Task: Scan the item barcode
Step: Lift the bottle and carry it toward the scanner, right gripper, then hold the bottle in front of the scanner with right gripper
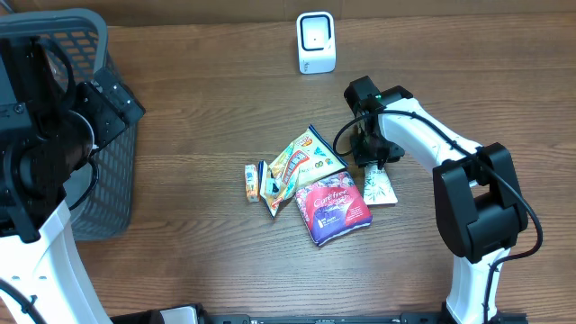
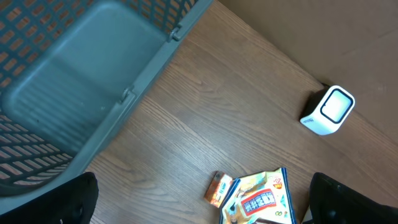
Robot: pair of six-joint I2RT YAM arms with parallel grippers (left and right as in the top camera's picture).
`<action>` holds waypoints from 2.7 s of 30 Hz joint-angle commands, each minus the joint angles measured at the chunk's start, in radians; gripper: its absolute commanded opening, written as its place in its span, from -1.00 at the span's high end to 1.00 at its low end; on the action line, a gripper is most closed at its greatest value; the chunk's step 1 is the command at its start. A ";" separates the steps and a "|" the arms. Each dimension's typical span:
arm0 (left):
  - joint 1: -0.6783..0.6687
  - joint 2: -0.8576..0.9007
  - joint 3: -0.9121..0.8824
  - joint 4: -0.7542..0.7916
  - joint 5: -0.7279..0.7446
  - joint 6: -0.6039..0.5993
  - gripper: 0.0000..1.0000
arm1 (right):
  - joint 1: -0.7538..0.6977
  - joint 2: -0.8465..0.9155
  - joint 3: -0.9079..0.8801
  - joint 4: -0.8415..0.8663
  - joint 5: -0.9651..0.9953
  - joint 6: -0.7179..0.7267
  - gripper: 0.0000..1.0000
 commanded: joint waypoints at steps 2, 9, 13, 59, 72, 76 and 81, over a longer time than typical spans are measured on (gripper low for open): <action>0.005 0.006 0.008 0.001 0.002 0.016 -1.00 | -0.006 0.001 0.001 0.016 -0.056 0.005 0.43; 0.005 0.006 0.008 0.001 0.002 0.016 -1.00 | -0.009 0.001 0.030 0.018 -0.150 0.013 0.93; 0.005 0.006 0.008 0.001 0.002 0.016 -0.99 | -0.023 -0.005 0.106 -0.023 -0.281 0.012 0.92; 0.005 0.006 0.008 0.001 0.002 0.016 -0.99 | 0.026 -0.002 0.237 0.928 -0.010 0.469 0.93; 0.005 0.006 0.008 0.001 0.002 0.016 -1.00 | 0.023 0.170 0.237 1.388 0.127 0.663 0.93; 0.005 0.006 0.008 0.001 0.002 0.016 -1.00 | 0.013 0.179 0.237 1.387 0.127 0.663 0.93; 0.005 0.006 0.008 0.001 0.002 0.016 -1.00 | 0.006 0.179 0.237 1.369 0.072 0.664 0.93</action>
